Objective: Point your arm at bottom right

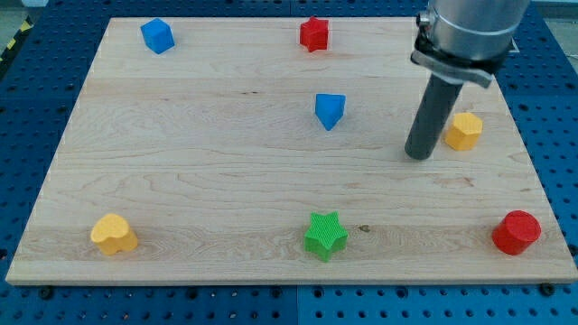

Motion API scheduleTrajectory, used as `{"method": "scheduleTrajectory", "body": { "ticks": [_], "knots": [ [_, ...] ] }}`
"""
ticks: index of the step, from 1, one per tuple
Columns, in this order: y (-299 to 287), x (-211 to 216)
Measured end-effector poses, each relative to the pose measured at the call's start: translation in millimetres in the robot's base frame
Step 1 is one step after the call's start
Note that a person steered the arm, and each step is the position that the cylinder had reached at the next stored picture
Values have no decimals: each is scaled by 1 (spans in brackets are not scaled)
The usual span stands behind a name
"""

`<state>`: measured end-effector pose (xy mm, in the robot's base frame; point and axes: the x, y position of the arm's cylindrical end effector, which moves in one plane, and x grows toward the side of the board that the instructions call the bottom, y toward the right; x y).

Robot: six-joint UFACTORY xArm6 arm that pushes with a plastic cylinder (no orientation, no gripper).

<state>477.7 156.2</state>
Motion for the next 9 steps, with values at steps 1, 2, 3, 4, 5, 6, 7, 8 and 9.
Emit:
{"method": "scheduleTrajectory", "body": {
  "ticks": [1, 2, 3, 4, 5, 6, 7, 8, 9],
  "knots": [
    [0, 13],
    [9, 34],
    [31, 34],
    [80, 35],
    [106, 36],
    [153, 57],
    [181, 83],
    [179, 121],
    [136, 135]
  ]
}}
